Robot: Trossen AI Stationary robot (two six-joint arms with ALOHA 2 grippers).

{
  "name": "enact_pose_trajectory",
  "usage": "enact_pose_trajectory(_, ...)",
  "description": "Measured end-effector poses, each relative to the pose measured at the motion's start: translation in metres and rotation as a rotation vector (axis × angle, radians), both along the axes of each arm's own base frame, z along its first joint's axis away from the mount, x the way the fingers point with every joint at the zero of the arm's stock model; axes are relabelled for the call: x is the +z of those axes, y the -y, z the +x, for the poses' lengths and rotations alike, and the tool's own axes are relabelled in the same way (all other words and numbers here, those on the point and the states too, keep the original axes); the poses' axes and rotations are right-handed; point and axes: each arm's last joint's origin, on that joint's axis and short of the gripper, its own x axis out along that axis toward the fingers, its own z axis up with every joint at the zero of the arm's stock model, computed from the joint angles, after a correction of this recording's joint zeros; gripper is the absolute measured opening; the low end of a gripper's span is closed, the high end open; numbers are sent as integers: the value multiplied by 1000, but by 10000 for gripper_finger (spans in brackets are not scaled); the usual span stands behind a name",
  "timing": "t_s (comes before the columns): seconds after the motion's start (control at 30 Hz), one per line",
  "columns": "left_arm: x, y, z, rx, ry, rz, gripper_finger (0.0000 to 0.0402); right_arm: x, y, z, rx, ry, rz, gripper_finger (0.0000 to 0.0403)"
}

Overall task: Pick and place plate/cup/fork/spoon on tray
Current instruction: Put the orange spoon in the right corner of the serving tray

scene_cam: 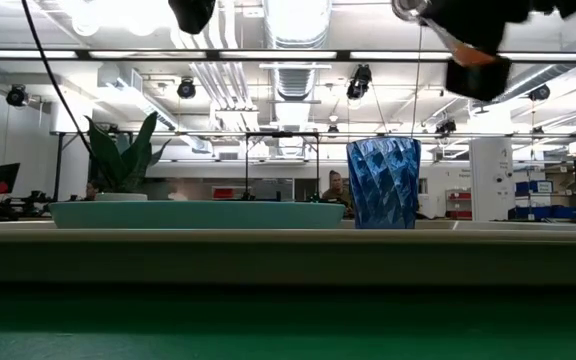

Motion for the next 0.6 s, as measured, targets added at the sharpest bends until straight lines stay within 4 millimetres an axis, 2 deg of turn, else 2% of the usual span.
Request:
enact_pose_trajectory(0.2, 14, -4, -10, 3, 34, 115, 156, -33, -4, -19, -46, -116, 128, 8)
enact_pose_trajectory(0.37, 22, -8, -17, 15, 48, 242, 156, -42, -1, -30, -70, -146, 185, 8)
enact_pose_trajectory(0.6, 15, -11, -23, 21, 34, 249, 156, -52, 1, -36, -89, -179, 182, 8)
